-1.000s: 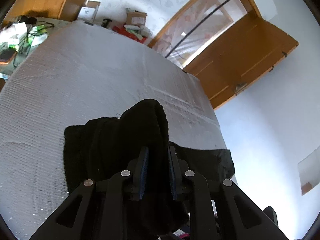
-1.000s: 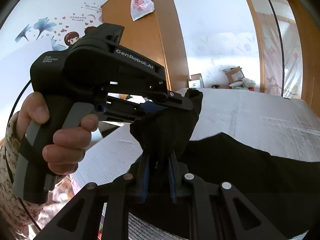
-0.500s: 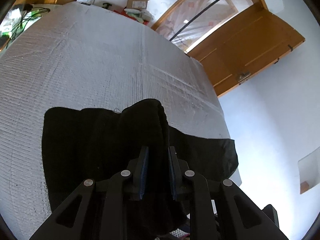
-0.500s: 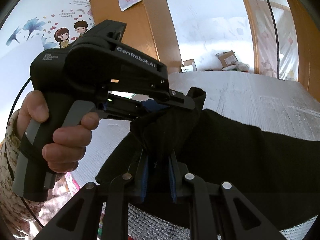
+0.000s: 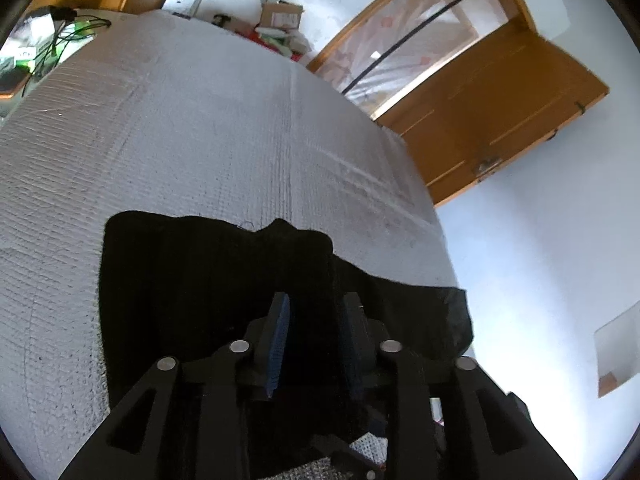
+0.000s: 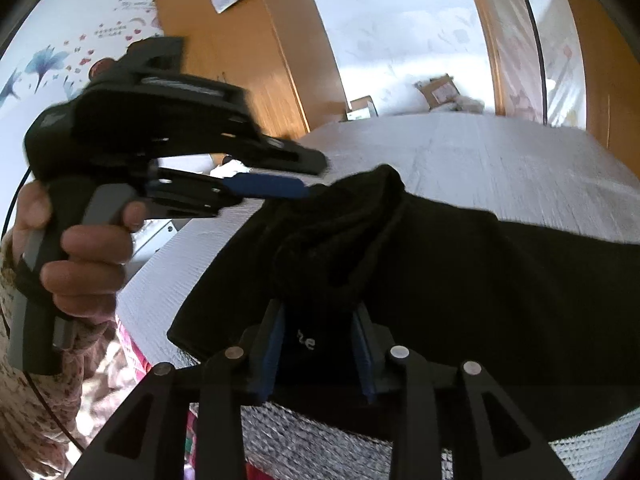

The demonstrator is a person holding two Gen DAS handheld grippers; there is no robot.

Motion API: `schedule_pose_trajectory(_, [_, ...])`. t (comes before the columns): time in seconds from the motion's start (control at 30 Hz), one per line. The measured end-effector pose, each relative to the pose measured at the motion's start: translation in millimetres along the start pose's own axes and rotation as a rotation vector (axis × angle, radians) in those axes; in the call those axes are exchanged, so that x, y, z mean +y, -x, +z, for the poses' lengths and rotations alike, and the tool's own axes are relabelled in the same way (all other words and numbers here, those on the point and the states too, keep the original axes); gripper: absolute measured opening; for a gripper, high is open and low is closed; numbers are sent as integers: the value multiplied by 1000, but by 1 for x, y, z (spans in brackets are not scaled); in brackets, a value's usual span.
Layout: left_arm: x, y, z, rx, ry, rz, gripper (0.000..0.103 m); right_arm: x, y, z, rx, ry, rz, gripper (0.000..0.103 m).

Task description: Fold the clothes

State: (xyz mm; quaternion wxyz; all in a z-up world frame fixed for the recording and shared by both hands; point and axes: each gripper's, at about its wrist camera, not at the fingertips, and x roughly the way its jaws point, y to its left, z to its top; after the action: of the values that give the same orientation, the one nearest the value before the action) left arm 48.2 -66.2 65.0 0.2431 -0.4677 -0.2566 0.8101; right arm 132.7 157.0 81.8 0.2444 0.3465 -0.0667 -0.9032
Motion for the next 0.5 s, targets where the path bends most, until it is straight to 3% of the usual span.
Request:
schedule_pose_trajectory(0.13, [17, 12, -5, -38, 52, 34, 32, -14, 4, 1, 7, -35, 59, 41])
schedule_pose_trajectory(0.33, [41, 25, -19, -79, 99, 104, 32, -41, 17, 11, -5, -126, 229, 50])
schedule_pose_trajectory(0.5, [56, 29, -31, -96, 141, 132, 32, -75, -8, 28, 96, -292, 351, 55])
